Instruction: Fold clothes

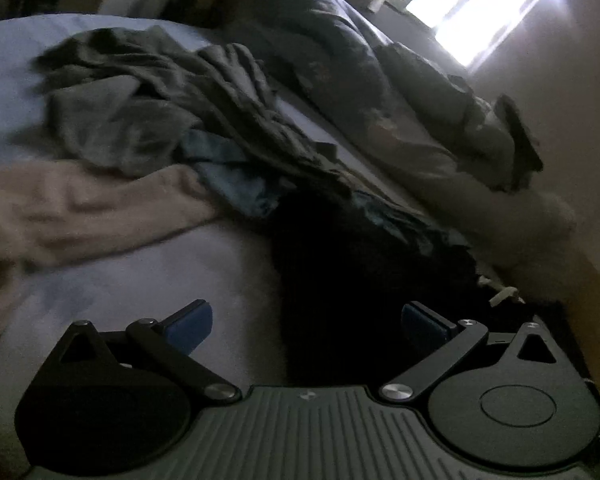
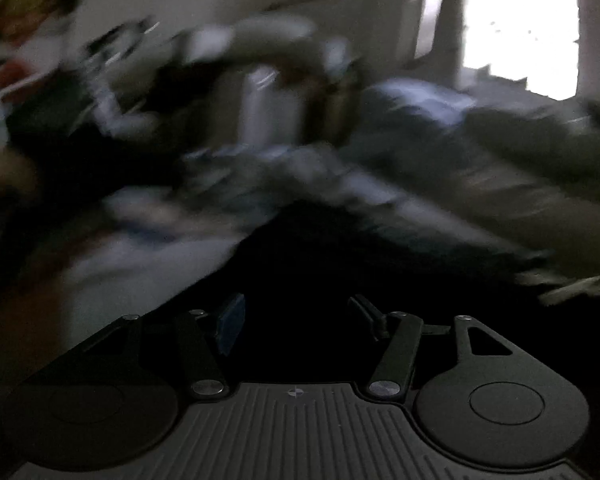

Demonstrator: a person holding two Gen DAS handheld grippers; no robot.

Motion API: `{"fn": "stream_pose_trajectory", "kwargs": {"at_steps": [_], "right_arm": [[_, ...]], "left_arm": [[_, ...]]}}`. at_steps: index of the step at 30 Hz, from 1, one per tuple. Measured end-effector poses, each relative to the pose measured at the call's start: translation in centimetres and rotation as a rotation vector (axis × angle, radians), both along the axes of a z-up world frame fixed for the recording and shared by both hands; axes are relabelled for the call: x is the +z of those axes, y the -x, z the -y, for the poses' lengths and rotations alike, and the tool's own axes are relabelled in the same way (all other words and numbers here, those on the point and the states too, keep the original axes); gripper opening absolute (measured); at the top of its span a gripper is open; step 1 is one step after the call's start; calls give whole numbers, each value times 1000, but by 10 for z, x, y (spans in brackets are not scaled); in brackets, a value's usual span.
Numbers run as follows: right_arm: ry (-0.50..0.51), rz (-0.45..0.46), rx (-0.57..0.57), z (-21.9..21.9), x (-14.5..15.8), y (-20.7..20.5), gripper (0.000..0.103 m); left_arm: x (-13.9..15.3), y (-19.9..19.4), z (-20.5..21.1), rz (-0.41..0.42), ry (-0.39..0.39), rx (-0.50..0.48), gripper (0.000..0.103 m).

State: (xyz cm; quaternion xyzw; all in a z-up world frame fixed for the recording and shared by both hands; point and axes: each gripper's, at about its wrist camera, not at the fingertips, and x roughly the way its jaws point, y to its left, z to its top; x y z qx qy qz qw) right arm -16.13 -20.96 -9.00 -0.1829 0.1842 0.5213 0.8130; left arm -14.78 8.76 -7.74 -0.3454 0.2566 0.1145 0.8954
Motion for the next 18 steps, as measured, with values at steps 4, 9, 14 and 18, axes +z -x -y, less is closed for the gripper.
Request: {"fn": "stream_pose_trajectory", "kwargs": {"at_steps": [4, 9, 14, 18], "right_arm": [[127, -92, 31, -7, -22, -6, 62], [126, -210, 47, 12, -27, -22, 62], [130, -173, 56, 19, -29, -14, 62], [128, -186, 52, 10, -22, -13, 62]], "left_arm": [[-11, -38, -17, 4, 43, -67, 103], [-31, -69, -41, 6, 156, -91, 103], [-40, -96, -51, 29, 217, -195, 103], [-38, -118, -46, -7, 208, -308, 87]]}}
